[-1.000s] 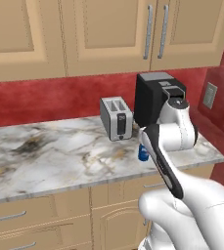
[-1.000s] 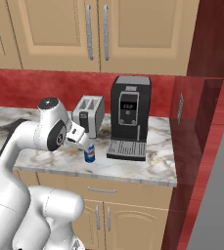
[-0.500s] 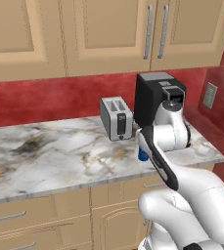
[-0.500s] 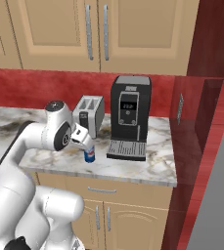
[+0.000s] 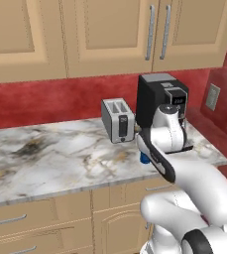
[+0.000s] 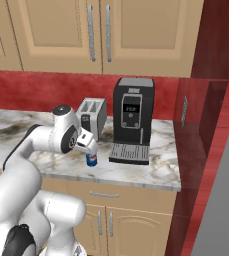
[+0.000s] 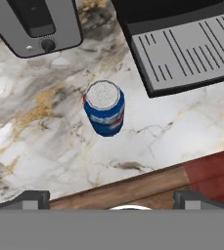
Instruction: Four empty soda cans are scattered around the kitchen. Gather all the cans and cluster them next to the stove for recycling.
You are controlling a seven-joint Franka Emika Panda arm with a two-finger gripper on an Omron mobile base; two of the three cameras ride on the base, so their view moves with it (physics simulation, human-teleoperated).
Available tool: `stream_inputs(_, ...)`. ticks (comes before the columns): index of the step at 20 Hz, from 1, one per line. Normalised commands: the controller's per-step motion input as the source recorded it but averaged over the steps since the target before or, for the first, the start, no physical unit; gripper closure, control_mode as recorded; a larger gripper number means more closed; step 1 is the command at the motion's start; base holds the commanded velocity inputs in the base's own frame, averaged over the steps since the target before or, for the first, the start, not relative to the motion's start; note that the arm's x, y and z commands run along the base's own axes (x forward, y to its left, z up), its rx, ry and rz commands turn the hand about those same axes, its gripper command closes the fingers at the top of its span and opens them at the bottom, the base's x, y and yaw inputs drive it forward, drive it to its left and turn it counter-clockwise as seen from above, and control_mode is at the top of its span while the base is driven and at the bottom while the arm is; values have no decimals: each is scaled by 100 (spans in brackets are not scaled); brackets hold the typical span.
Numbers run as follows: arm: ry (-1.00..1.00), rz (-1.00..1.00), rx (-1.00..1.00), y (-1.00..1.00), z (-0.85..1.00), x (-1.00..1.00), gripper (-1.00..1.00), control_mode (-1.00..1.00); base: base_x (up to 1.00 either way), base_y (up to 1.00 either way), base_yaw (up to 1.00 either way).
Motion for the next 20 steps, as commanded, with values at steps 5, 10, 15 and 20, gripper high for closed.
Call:
stream_inputs(5,2,0,0,0,-14,20,-100,-100,0,0,0)
stream_inputs(10,1,0,0,0,-9,20,-100,-100,0,0,0)
stream_inputs(15,1,0,0,-4,-8,17,-100,-100,0,0,0)
stream_inputs(20,1,0,0,-5,-9,16,-100,-100,0,0,0)
